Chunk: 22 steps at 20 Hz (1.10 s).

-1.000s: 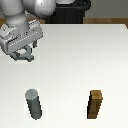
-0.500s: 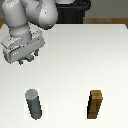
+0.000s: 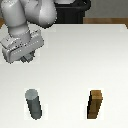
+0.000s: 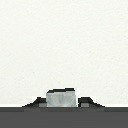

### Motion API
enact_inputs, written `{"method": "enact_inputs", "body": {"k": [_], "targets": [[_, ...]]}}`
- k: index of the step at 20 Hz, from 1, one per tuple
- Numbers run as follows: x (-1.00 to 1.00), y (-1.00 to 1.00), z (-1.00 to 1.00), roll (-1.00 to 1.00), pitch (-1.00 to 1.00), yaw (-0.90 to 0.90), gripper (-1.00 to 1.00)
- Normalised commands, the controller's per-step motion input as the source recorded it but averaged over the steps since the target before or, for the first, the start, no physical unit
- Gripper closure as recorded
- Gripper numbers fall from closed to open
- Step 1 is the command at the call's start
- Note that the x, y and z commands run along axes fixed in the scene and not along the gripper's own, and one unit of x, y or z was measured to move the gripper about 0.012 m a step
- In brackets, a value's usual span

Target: Put the loop with the handle onto the peg.

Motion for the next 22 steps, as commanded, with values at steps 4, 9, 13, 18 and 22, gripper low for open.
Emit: {"method": "enact_inputs", "body": {"k": [4, 9, 13, 18, 22], "targets": [[0.00, 0.00, 0.00, 0.00, 0.00, 0.00, 1.00], [0.00, 0.00, 0.80, 0.00, 0.00, 0.00, 1.00], [0.00, 0.00, 1.00, 0.00, 0.00, 0.00, 1.00], [0.00, 0.00, 0.40, 0.00, 0.00, 0.00, 1.00], [0.00, 0.00, 0.00, 0.00, 0.00, -0.04, 1.00]]}}
